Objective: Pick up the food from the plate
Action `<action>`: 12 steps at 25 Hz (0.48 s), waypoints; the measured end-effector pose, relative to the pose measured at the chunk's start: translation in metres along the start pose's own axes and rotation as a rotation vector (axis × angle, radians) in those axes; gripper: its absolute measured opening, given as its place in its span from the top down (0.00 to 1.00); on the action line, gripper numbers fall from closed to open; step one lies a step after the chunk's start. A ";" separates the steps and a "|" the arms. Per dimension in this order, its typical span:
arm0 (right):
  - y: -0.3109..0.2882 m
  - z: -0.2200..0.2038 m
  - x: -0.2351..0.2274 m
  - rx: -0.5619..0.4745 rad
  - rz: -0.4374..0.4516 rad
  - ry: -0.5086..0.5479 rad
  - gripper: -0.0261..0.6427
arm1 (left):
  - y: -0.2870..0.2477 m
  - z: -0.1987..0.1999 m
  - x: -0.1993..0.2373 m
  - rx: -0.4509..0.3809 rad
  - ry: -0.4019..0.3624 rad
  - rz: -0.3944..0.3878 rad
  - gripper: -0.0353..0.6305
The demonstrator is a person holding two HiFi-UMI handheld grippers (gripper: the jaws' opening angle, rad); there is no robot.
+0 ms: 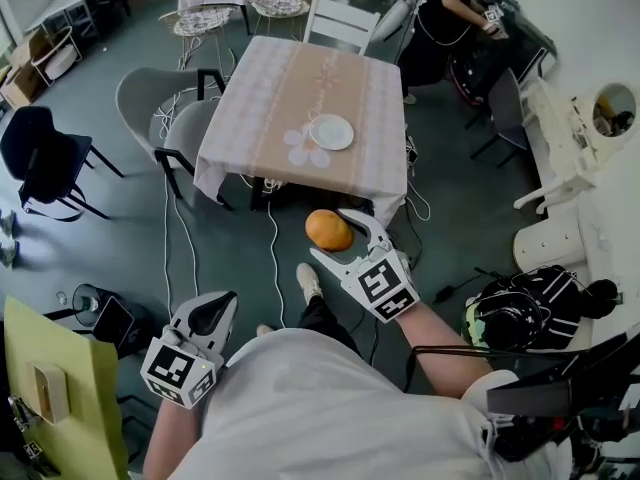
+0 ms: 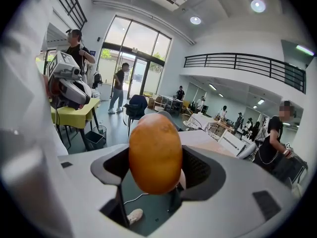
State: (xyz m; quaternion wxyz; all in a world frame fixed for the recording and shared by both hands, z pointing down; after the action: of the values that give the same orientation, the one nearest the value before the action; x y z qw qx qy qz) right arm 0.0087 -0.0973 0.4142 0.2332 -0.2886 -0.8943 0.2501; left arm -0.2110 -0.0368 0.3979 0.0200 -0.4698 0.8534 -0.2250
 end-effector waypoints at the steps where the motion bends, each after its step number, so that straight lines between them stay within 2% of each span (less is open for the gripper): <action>1: 0.002 0.000 0.004 0.000 -0.001 0.000 0.47 | 0.001 -0.002 -0.001 0.001 0.000 -0.005 0.93; 12: 0.014 0.000 0.029 0.015 0.000 0.006 0.47 | 0.007 -0.008 -0.008 0.015 -0.019 -0.037 0.93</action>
State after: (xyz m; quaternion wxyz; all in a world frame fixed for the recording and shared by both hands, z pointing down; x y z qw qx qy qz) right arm -0.0066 -0.0693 0.4144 0.2378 -0.2877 -0.8917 0.2560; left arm -0.2138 -0.0242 0.4006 0.0275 -0.4876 0.8426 -0.2270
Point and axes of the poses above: the fingertips, and each gripper's own axes: y backward along the fingers, x to its left, z out of its top, the point moved 4 cm from there along y, backward along the fingers, and after that the axes turned 6 degrees about x, right-handed, at the moved point
